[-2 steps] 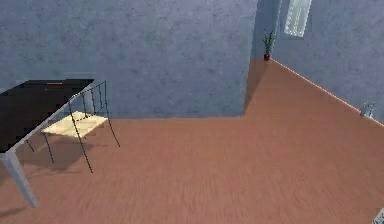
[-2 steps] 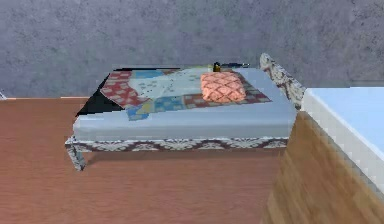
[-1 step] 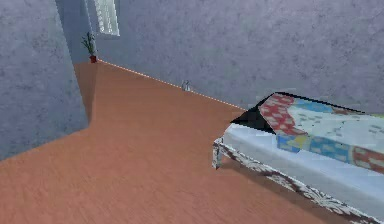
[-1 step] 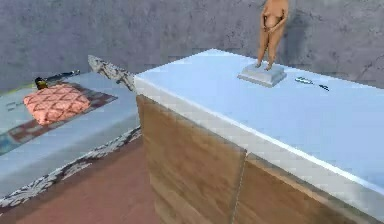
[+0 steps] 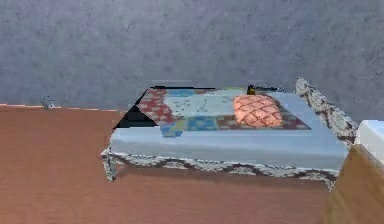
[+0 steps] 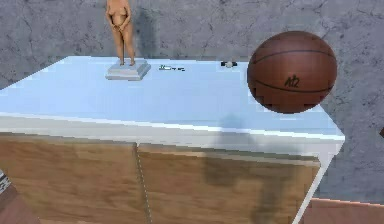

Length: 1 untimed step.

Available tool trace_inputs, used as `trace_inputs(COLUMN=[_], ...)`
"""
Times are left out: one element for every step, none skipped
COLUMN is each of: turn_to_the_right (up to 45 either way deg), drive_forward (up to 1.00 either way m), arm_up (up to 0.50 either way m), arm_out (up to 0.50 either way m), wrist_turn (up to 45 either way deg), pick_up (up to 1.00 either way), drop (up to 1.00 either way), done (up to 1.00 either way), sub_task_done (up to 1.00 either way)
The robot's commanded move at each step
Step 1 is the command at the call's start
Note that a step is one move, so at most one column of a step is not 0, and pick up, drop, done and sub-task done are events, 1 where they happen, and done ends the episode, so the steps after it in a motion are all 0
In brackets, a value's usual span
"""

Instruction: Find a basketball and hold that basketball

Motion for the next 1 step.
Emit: trace_inputs(turn_to_the_right=[0.0], drive_forward=[0.25], arm_up=[0.00], arm_out=[0.00], wrist_turn=[0.0], pick_up=[0.00], drop=[0.00], done=[0.00], sub_task_done=[0.00])
